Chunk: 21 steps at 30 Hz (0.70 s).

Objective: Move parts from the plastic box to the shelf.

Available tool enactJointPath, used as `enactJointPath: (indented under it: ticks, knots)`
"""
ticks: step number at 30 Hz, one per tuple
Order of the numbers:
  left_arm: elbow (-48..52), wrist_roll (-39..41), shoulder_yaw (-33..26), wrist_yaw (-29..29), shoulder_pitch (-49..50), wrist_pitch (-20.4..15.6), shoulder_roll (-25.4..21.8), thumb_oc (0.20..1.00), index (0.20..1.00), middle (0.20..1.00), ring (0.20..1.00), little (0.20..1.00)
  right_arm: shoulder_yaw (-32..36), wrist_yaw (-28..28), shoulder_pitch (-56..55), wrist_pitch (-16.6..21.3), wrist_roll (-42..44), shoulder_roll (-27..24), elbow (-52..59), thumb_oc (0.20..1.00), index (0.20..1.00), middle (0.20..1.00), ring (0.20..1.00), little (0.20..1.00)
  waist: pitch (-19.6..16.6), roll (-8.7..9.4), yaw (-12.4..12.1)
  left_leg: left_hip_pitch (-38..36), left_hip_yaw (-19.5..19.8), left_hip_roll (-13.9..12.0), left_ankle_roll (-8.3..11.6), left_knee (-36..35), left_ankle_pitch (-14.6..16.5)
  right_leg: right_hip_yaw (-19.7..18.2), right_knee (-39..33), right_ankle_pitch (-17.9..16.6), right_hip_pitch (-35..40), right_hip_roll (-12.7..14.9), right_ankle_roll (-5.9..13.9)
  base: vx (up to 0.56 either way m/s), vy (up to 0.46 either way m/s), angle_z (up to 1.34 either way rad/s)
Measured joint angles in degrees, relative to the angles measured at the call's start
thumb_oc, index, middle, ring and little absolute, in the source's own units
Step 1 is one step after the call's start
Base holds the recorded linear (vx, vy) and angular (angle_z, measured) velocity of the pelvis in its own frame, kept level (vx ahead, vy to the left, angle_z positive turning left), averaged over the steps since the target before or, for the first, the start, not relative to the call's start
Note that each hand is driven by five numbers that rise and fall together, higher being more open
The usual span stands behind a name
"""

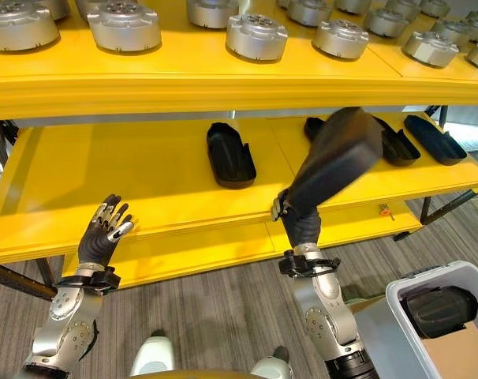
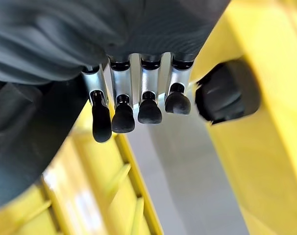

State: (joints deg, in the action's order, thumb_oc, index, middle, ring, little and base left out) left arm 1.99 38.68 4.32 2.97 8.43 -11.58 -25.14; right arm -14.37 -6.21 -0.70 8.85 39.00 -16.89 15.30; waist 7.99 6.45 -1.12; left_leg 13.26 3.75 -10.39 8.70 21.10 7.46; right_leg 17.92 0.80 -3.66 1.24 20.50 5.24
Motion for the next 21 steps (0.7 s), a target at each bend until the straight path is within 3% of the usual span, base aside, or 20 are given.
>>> enactJointPath:
  ticks: [4, 13, 21]
  knots:
    - [0.00, -0.05, 0.04, 0.05, 0.06, -0.05, 0.06, 1.000, 1.000, 1.000, 1.000, 1.000, -2.86, 1.18, 4.78, 1.40, -3.73, -0.24, 3.53, 0.200, 0.200, 0.200, 0.200, 0.200, -0.59, 1.08, -0.27, -0.12, 0.15, -0.17, 0.09, 0.03, 0.11, 0.00, 0.17, -0.64, 0.13, -0.11, 1.26, 0.00, 0.000, 0.00]
    - [0.84, -0.05, 0.10, 0.05, 0.71, -0.07, 1.51, 1.000, 1.000, 1.000, 1.000, 1.000, -11.66, 5.09, 13.58, 2.62, -4.33, -2.19, 1.50, 0.200, 0.200, 0.200, 0.200, 0.200, -0.67, 1.10, -1.66, -0.66, 0.19, -0.38, 0.58, -0.18, -0.01, -0.13, 0.29, -1.31, 0.61, -0.32, 2.55, 0.00, 0.000, 0.00]
    - [0.92, -0.05, 0.10, 0.15, 1.69, -0.11, 1.81, 1.000, 1.000, 1.000, 1.000, 1.000, -18.09, 6.77, 13.81, -1.00, -4.34, -1.86, -6.83, 0.200, 0.200, 0.200, 0.200, 0.200, -0.55, 0.95, -2.51, -1.12, 0.22, -0.43, 0.21, -0.18, 0.24, 0.00, 0.08, -1.11, 1.18, -0.32, 2.51, 0.00, 0.000, 0.00]
